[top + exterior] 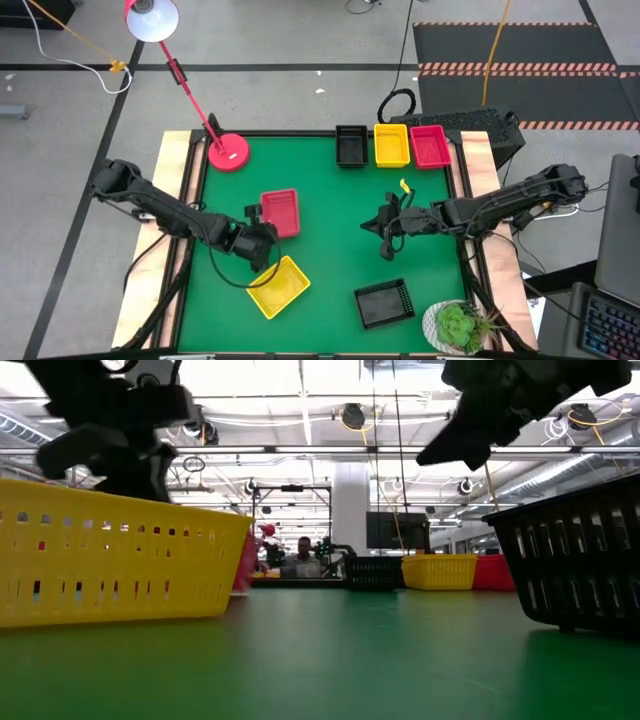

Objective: Stack baskets by color
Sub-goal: Stack the left red bin on the right stacked red bins

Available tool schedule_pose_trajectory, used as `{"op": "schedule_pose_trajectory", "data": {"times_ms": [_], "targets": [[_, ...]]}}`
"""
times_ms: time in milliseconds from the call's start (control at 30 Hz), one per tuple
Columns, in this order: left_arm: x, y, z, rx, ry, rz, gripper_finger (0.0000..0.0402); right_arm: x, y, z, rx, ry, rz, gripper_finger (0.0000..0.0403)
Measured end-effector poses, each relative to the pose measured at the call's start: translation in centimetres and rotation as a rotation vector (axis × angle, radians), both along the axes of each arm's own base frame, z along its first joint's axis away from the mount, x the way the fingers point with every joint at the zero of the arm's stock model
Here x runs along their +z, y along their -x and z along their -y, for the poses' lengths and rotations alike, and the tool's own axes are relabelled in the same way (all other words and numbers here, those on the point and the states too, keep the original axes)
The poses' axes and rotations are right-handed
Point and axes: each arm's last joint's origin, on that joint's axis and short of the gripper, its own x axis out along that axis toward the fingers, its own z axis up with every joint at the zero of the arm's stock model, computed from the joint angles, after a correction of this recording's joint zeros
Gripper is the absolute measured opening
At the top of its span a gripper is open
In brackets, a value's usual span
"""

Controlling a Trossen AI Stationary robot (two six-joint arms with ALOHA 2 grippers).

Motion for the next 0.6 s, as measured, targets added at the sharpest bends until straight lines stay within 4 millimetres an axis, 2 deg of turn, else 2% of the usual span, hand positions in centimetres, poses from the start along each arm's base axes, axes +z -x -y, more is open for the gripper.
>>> {"op": "schedule_pose_trajectory", "data": {"times_ms": [167,367,600], "targets": [[2.3,-1.5,-0.7,-0.046,-0.071,0.044,0.0012,0.8,-0.5,-0.1,-0.006,0.011,0.096,0.0000],[4.9,-3.3,-2.2,-0.084,-0.138,0.091,0.0005,1.9,-2.0,-0.3,-0.018,0.058,0.092,0.0000],[5.6,-4.0,-3.1,-0.104,-0.162,0.133,0.0004,2.9,-4.3,-0.8,-0.007,0.088,0.088,0.0000]]}}
